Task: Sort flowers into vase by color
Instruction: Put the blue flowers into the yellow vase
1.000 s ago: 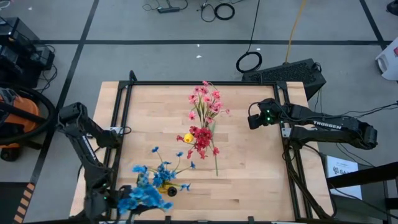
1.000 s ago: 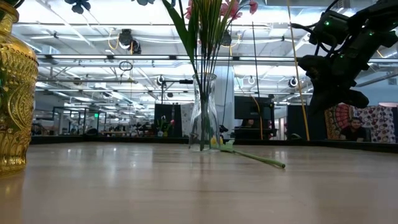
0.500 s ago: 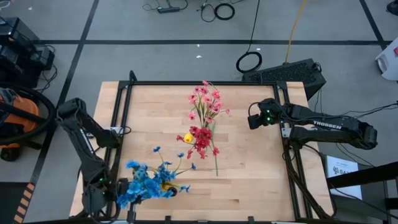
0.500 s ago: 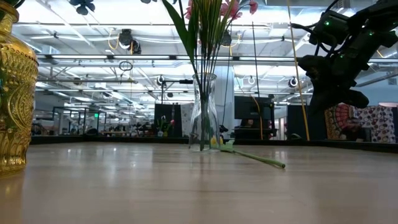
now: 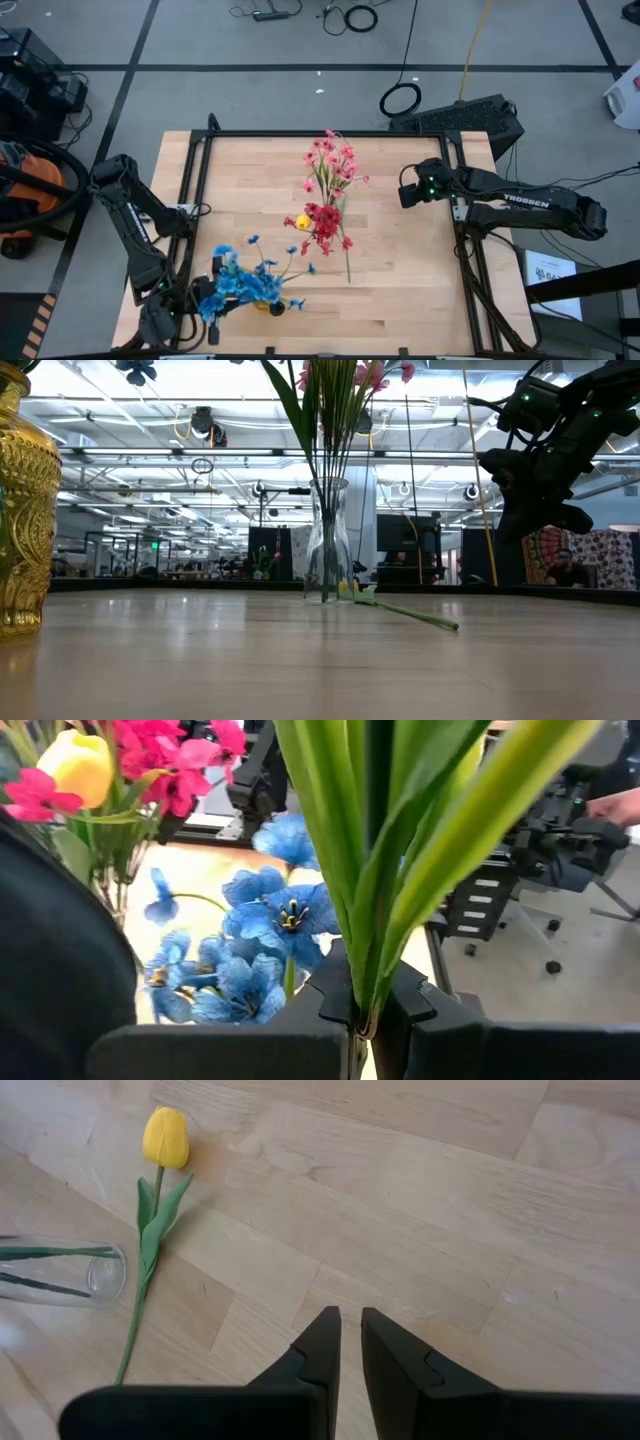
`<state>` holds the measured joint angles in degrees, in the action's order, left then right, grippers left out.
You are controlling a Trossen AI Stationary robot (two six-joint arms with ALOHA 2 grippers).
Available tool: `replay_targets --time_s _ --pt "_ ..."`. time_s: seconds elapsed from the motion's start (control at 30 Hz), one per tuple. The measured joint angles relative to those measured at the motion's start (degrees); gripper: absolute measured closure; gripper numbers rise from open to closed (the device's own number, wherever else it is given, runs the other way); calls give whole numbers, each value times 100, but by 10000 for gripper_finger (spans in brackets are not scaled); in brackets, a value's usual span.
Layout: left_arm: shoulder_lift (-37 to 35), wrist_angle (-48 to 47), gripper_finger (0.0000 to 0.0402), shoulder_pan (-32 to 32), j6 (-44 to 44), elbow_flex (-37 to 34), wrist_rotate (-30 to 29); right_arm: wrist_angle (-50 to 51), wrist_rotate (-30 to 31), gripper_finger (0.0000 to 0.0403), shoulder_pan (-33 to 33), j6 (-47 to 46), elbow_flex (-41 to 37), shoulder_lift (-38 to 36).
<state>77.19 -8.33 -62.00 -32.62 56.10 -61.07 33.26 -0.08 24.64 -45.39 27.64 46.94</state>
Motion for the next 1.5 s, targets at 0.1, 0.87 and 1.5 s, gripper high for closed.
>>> replay_targets --time_s 0.1,0.87,1.5 --pt "0 -83 387 3 -3 0 -102 0 0 367 0 0 0 0" --pt "598 -123 387 4 -309 -275 -241 0 35 367 0 4 0 0" --pt "1320 -565 349 4 -2301 -275 181 0 53 367 -1 109 0 0"
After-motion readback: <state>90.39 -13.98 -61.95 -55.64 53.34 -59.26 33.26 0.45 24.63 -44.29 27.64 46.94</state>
